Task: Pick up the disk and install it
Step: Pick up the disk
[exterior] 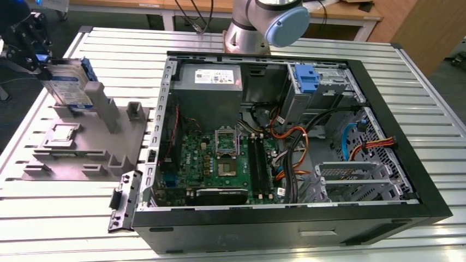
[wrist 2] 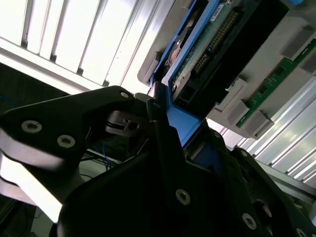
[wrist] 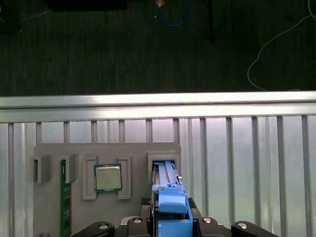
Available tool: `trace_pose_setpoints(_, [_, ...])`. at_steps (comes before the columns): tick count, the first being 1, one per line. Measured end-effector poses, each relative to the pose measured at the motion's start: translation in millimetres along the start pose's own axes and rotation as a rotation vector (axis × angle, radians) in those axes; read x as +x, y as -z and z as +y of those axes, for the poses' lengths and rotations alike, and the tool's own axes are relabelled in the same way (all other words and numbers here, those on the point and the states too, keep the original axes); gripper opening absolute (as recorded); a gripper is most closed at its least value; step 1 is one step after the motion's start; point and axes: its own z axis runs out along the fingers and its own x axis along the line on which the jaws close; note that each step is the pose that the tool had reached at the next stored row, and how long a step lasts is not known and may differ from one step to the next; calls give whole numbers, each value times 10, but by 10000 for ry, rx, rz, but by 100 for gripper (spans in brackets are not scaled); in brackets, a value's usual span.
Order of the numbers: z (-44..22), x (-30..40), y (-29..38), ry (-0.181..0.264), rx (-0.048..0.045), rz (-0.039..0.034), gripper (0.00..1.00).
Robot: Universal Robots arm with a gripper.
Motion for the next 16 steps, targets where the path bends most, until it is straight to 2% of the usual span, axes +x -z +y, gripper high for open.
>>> trace_pose_setpoints(16, [0,-4,76,0,1,0,37])
